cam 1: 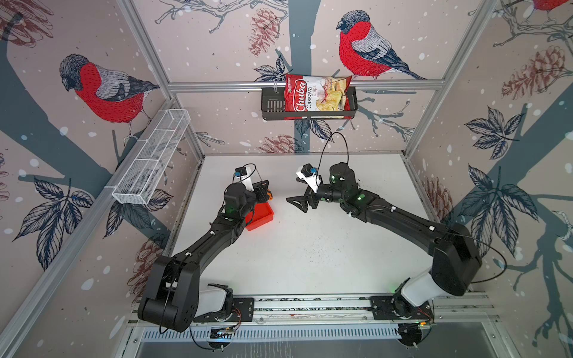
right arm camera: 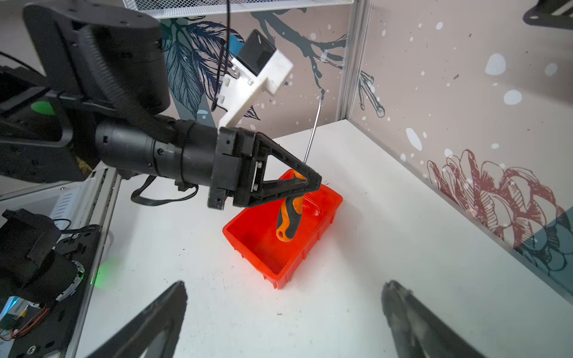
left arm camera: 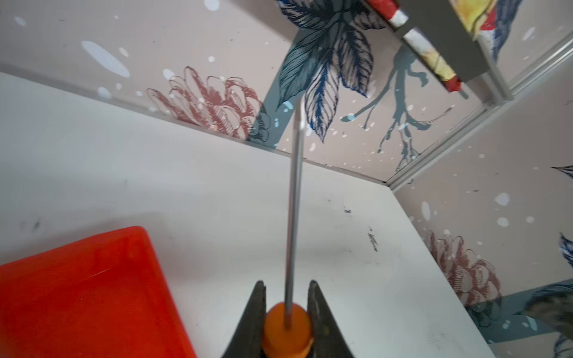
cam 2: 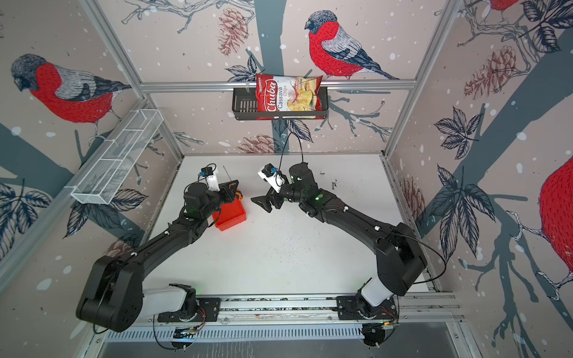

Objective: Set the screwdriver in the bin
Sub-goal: 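Open the right gripper and carry the screwdriver with the left gripper over the red bin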

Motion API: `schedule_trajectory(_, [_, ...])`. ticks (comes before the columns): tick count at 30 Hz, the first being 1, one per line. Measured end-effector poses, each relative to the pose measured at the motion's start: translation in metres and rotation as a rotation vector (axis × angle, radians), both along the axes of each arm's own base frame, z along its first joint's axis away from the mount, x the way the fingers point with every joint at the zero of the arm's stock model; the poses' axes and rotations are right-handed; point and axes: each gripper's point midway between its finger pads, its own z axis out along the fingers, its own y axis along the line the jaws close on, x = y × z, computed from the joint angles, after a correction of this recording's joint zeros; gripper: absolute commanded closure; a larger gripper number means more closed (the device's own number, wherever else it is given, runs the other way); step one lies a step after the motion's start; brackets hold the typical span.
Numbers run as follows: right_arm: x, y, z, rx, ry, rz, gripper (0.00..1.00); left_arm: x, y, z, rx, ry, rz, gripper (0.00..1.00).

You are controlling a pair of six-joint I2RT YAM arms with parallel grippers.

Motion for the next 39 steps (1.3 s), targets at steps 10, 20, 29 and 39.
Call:
schedule_trajectory(10, [-0.007,0.014,-0.005,-0.068,-0.041,0.048,0.00,0.010,0.044,-0.028,0.300,0.177,0.084,1.00])
schedule_trajectory(20, [-0.009,0.016,-0.013,-0.105,-0.046,0.063,0.01,0.029,0.059,-0.077,0.538,0.408,0.049,1.00])
schedule_trajectory(29, [-0.007,0.010,-0.023,-0.130,-0.034,0.038,0.00,0.019,0.060,-0.129,0.615,0.589,-0.035,1.00])
schedule_trajectory(39, [-0.002,0.007,-0.023,-0.132,-0.037,0.021,0.01,0.001,0.055,-0.167,0.606,0.729,-0.108,1.00])
